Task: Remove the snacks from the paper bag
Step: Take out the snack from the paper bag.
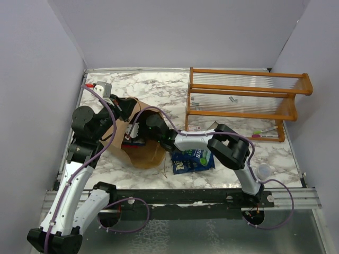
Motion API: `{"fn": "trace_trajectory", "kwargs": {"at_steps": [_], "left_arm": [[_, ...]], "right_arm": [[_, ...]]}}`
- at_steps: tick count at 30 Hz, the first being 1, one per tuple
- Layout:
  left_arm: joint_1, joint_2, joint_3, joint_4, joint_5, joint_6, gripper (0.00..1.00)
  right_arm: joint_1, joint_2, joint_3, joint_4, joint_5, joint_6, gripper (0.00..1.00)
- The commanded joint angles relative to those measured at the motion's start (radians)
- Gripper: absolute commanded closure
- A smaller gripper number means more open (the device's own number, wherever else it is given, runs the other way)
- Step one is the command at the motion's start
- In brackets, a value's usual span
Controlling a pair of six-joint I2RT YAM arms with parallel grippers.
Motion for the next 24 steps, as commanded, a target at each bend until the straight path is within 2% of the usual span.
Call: {"fn": "trace_trajectory", "kwargs": {"at_steps": [1, 12, 19, 24], "left_arm": [[-0.002, -0.014, 0.011, 0.003, -0.026, 0.006, 1.0], [-0.003, -0.021, -0.006, 0.012, -0.077, -0.008, 1.0], [-0.002, -0.026, -0.014, 0.013, -0.117, -0.012, 1.0], [-0.002, -0.03, -0.018, 0.016, -0.147, -0.018, 1.0]], "right_arm": [[-0.001, -0.043, -0.02, -0.039, -0.062, 0.051, 0.99], [0.008, -0.284, -0.2, -0.069, -0.289, 0.201, 0.99], [0.009, -0.443, -0.28, -0.122, -0.351, 0.321, 0.99], [0.009, -0.574, -0.32, -0.185, -0.378, 0.332, 0.99]]}}
